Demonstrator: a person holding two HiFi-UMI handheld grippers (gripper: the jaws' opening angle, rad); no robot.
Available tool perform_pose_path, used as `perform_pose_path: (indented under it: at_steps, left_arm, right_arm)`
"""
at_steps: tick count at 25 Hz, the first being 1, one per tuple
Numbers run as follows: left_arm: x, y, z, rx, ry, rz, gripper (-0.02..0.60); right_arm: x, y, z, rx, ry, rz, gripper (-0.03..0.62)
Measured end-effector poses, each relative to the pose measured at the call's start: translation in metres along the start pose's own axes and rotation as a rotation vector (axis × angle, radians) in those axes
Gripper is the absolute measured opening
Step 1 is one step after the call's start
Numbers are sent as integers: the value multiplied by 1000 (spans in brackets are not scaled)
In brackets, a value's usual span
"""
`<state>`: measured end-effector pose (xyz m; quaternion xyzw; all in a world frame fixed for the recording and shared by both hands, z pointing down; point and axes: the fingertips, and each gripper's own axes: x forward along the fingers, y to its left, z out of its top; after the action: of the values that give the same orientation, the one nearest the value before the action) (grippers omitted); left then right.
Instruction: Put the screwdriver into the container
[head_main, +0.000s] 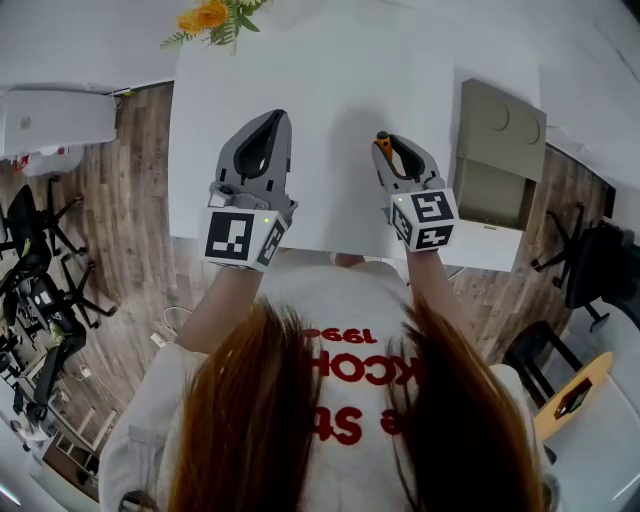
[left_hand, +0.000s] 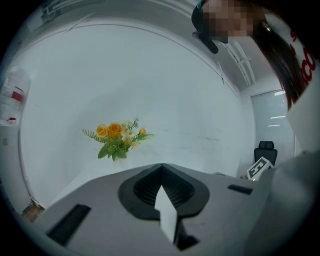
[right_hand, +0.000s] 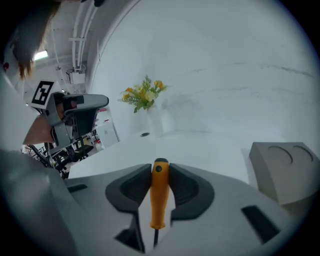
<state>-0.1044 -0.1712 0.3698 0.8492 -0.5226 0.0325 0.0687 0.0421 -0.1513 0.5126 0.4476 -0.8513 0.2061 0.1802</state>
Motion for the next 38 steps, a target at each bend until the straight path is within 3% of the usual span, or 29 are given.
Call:
perform_pose_path:
  at_steps: [17, 31, 38]
  left_arm:
    - [-1, 2, 67, 33, -158, 2, 6]
    - [-2, -7, 94, 61, -194, -6, 6]
    - [15, -30, 90, 61, -178, -110, 6]
  right_arm:
    - [-75, 15, 152, -102, -462, -36, 107]
    - [-133, 36, 209, -183, -615, -25, 107]
    - [-166, 21, 203, -145, -625, -142, 107]
